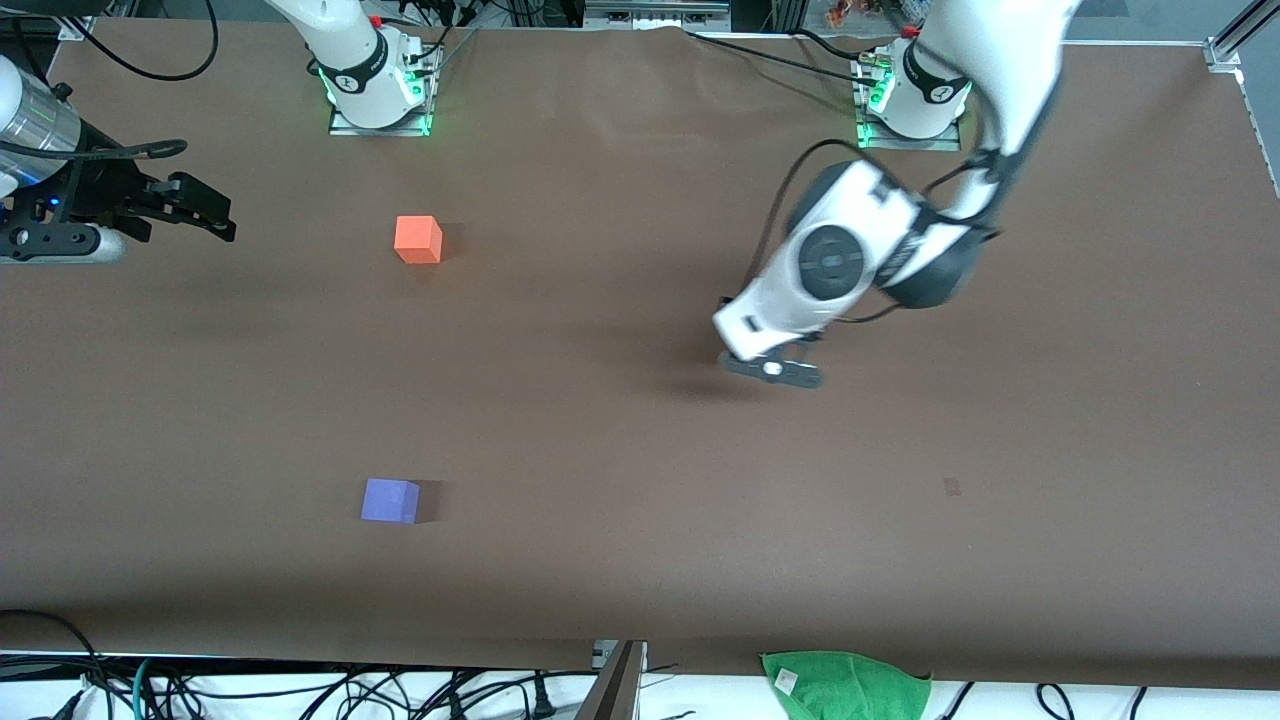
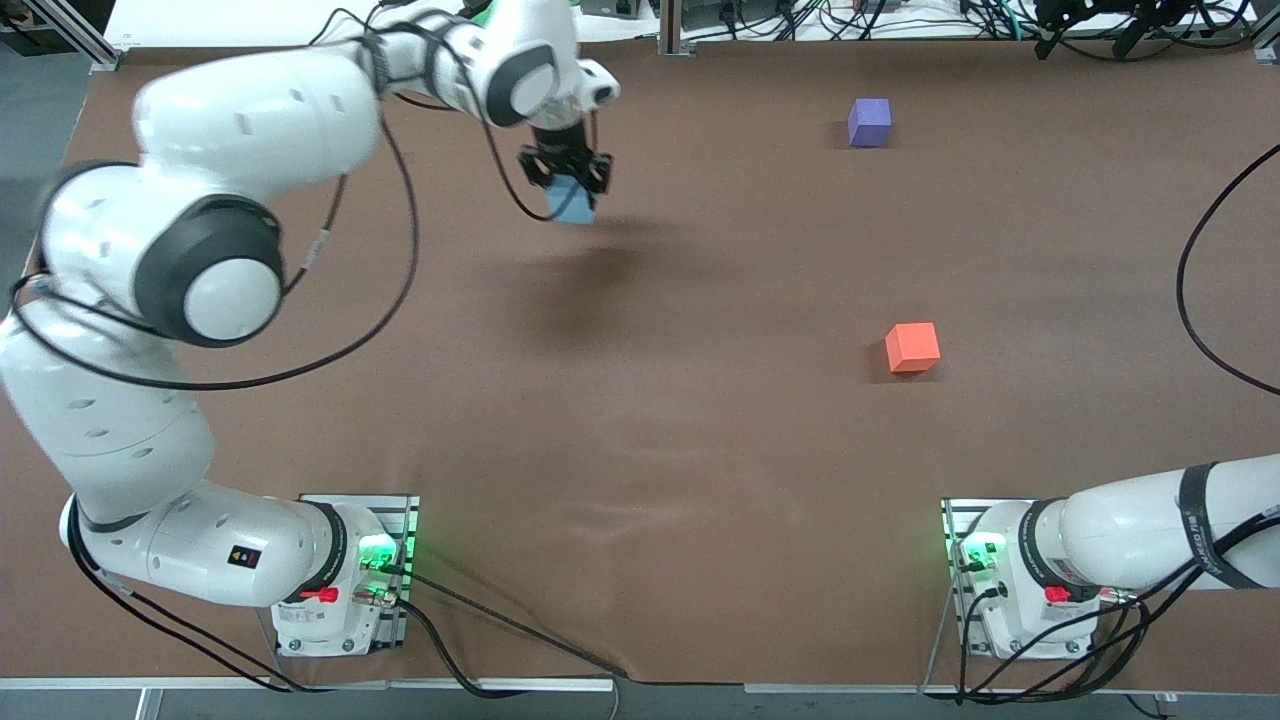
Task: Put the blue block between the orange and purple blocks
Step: 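Lift the blue cube and carry it toward the table middle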
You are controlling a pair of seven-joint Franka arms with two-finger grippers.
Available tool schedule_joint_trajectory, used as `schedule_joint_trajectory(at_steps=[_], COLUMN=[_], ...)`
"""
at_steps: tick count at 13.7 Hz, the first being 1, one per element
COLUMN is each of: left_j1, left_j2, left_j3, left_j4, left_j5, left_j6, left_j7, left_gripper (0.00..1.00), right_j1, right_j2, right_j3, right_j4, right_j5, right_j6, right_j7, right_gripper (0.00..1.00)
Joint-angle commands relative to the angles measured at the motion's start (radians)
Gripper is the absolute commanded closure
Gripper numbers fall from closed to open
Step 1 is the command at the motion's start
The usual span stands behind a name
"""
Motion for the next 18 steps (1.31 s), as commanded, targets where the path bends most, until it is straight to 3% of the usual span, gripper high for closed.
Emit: schedule_joint_trajectory(at_steps=[1, 6, 7, 8, 9, 12, 16, 18], left_j1=[-0.092, -0.184, -0.187, -0.187, -0.181, -0.163, -0.099, -0.024], left_j2=[0.133, 0.264, 0.259, 0.258, 0.256, 0.183, -0.022, -0.130], left_j3=[0.025, 0.029, 0.031, 0.031, 0.031, 0.028, 0.018, 0.017], left_j4=[0.098, 0.097, 0.097, 0.097, 0.094, 0.089, 0.097, 0.100], left_j5=[0.044, 0.046, 0.050, 0.052, 0.054, 0.052, 0.037, 0.031], left_j6=[0.087, 0.397, 0.397, 0.397, 0.397, 0.341, 0.025, -0.089], left_j7=[-0.146, -0.255, -0.302, -0.327, -0.323, -0.324, -0.323, -0.323], left_gripper=[0.93, 0.91, 0.62, 0.06, 0.00, 0.00, 0.00, 0.00], right_j1=[-0.002, -0.002, -0.002, -0.002, -0.002, -0.002, 0.008, 0.008], right_j2=[-0.019, -0.013, -0.008, -0.007, -0.005, 0.002, 0.010, 0.089], right_j3=[0.001, 0.001, 0.001, 0.001, 0.001, 0.001, 0.007, 0.008], right_j4=[-0.013, -0.001, 0.004, 0.004, 0.005, 0.018, 0.022, 0.024], right_j5=[-0.007, -0.006, -0.004, -0.003, -0.001, -0.001, -0.006, 0.002], right_j6=[0.008, 0.010, 0.010, 0.011, 0.013, 0.013, 0.014, 0.016], right_j7=[-0.009, -0.009, -0.012, -0.012, -0.014, -0.009, 0.005, -0.009], right_gripper=[0.00, 0.00, 0.00, 0.00, 0.00, 0.00, 0.00, 0.00])
